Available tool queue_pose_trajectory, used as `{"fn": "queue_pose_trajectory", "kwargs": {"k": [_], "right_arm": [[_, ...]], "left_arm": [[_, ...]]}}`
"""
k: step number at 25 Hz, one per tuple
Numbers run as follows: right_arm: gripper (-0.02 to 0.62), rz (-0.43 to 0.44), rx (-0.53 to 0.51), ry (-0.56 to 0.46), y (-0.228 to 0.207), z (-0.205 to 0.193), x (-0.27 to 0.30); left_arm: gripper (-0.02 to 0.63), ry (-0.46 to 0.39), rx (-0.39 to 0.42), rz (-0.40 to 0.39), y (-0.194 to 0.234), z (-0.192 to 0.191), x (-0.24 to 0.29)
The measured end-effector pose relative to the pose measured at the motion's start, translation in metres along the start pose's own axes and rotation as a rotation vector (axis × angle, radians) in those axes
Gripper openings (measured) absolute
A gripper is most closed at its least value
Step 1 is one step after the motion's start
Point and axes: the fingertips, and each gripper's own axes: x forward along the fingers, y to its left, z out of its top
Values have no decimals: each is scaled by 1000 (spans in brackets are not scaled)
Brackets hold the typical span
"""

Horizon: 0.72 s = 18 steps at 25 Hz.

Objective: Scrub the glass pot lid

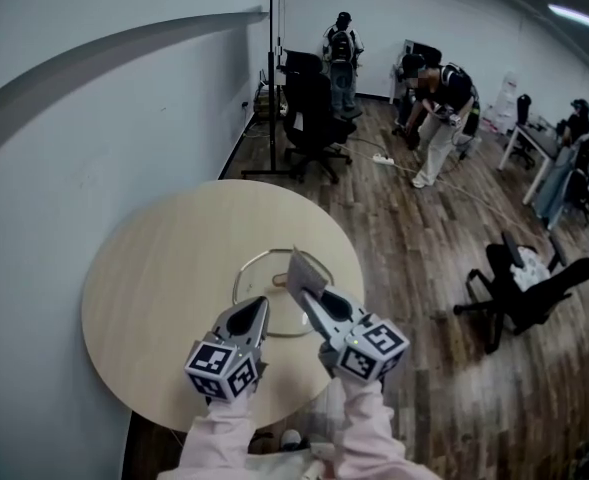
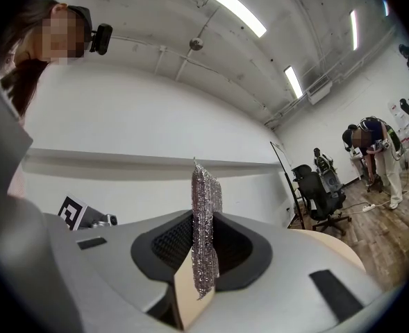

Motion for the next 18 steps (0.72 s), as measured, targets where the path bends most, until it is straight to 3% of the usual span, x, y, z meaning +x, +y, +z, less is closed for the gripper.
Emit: {"fn": "queue_pose_trajectory", "kwargs": {"k": [9, 18], "right_arm": [[84, 4, 18, 32, -20, -10, 20], [84, 51, 34, 114, -52, -18, 50]], "left_arm": [[-3, 20, -17, 11, 18, -9, 19], [-3, 34, -62, 74, 40, -14, 47]]}}
